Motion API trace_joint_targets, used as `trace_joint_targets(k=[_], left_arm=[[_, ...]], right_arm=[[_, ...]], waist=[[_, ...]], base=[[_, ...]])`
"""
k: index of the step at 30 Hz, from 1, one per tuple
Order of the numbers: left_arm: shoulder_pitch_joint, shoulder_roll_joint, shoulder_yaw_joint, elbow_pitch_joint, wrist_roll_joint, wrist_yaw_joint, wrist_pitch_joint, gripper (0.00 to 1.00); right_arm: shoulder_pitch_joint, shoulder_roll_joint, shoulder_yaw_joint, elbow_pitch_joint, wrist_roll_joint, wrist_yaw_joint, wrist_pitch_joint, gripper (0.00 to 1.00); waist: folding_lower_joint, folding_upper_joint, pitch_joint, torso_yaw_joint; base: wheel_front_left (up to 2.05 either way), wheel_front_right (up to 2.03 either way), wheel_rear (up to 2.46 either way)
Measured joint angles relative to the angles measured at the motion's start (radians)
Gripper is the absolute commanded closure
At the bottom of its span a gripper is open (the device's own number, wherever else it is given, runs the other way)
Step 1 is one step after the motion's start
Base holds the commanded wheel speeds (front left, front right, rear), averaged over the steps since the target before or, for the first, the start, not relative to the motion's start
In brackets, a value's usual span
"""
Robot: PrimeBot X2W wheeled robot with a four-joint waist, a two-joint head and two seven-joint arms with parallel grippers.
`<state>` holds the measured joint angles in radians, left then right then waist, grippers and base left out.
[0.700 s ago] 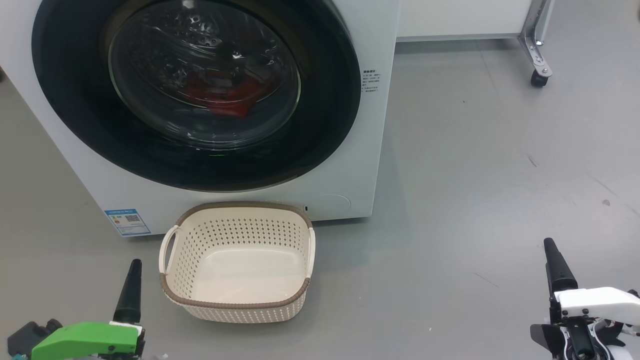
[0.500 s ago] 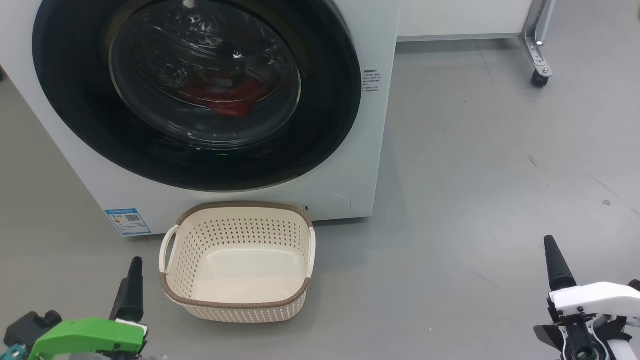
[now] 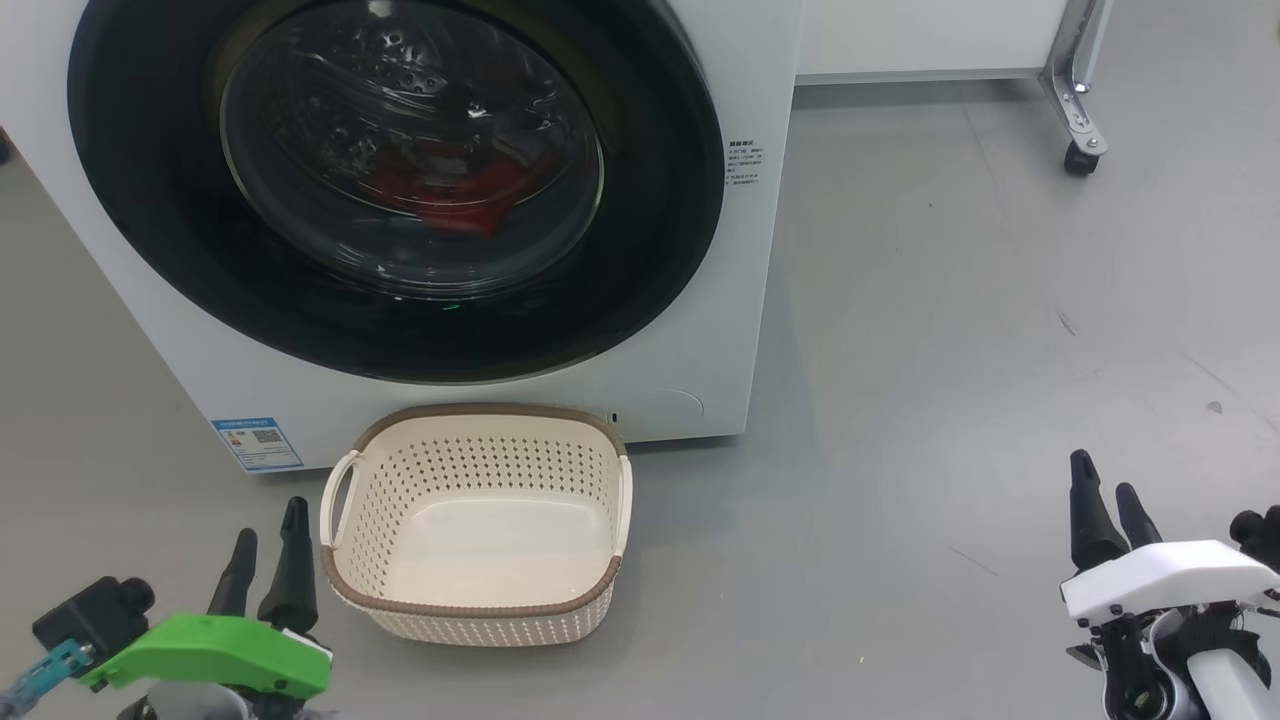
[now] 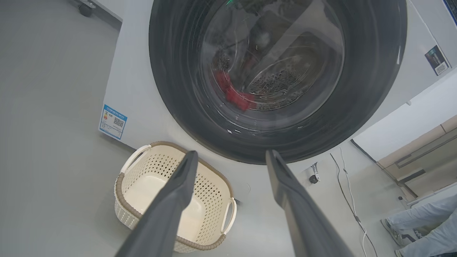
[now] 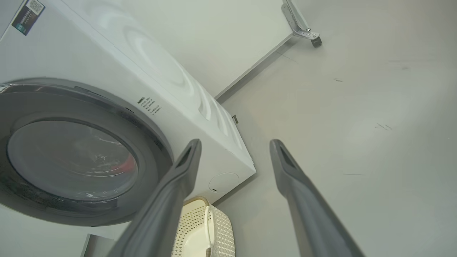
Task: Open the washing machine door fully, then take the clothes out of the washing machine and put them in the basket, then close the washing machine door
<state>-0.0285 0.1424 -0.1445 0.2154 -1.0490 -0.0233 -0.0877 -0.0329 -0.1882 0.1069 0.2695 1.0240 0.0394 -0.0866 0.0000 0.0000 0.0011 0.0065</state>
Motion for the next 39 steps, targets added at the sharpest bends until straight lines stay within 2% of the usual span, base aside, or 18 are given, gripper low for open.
trace_joint_targets(k=[7,13,39], left_arm=[[-0.001,0.004,-0.047,-0.009,0.128,0.017,-0.020,0.00],[-0.001,0.004,-0.075,-0.022,0.221,0.037,-0.038,0.00],[0.019,-0.012,-0.144,-0.028,0.528,0.095,-0.119,0.00]], right_arm=[[-0.001,-0.001,0.031,-0.004,-0.104,-0.031,-0.019,0.00],[0.000,0.001,0.053,-0.004,-0.177,-0.044,-0.035,0.00],[0.019,0.015,0.129,-0.005,-0.499,-0.112,-0.119,0.00]], waist=[[0.0000,0.0000,-0.002,0.000],[0.0000,0.0000,-0.005,0.000],[0.0000,0.0000,-0.010,0.003]], base=[[0.00,0.00,0.00],[0.00,0.00,0.00],[0.00,0.00,0.00]])
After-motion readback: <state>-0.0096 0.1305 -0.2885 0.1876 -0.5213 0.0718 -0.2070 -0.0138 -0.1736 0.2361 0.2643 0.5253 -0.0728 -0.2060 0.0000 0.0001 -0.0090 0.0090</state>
